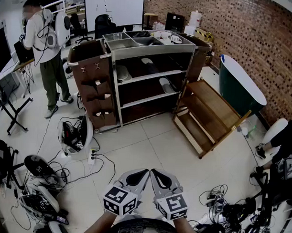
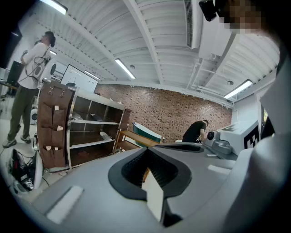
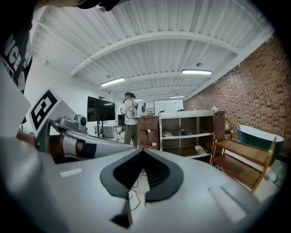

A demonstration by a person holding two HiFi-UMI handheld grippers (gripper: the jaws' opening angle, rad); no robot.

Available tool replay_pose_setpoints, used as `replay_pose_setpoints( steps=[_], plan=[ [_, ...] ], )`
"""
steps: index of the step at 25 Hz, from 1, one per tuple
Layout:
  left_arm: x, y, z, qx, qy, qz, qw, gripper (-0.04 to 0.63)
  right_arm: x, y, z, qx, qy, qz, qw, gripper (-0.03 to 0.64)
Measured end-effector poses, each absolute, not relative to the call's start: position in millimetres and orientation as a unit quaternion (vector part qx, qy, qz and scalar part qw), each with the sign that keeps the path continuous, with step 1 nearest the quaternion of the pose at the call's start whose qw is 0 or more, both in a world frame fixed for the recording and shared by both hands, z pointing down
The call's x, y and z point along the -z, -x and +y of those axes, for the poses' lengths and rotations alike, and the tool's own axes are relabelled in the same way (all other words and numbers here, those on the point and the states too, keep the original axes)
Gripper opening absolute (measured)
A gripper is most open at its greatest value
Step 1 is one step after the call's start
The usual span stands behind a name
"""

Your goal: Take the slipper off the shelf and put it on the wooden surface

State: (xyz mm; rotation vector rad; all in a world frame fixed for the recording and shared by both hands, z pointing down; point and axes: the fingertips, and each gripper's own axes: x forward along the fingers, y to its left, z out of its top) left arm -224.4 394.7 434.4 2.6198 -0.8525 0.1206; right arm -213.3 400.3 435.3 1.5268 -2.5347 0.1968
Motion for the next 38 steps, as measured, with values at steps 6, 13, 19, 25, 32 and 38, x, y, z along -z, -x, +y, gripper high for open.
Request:
replay_pose_setpoints(
  steps=[6, 13, 19, 25, 32, 38],
  plan=[
    [-433, 249, 385, -0.053, -0.935, -0.294, 0.192, 0.005, -434, 238, 391, -0.068, -0.513, -0.851, 0.090, 0.000],
    [-433, 258, 376, -0.054, -0.938, -0.283, 0.192, 0.005, -433, 248, 382, -0.062, -0.514, -0.851, 0.093, 0.000],
    [-436, 258, 361, -0.054, -0.939, -0.289, 0.181, 0.005, -437, 248, 366, -0.063, -0.519, -0.848, 0.091, 0.000],
    [-437, 257, 328, -0.046, -0.935, -0.305, 0.173, 0.005, -439, 246, 338, -0.057, -0.519, -0.848, 0.088, 0.000],
    [-437, 247, 281, -0.048, -0.931, -0.314, 0.177, 0.005, -438, 237, 290, -0.056, -0.513, -0.853, 0.082, 0.000],
    [-433, 221, 236, -0.057, -0.930, -0.321, 0.170, 0.005, -432, 211, 245, -0.055, -0.511, -0.854, 0.076, 0.000]
  ],
)
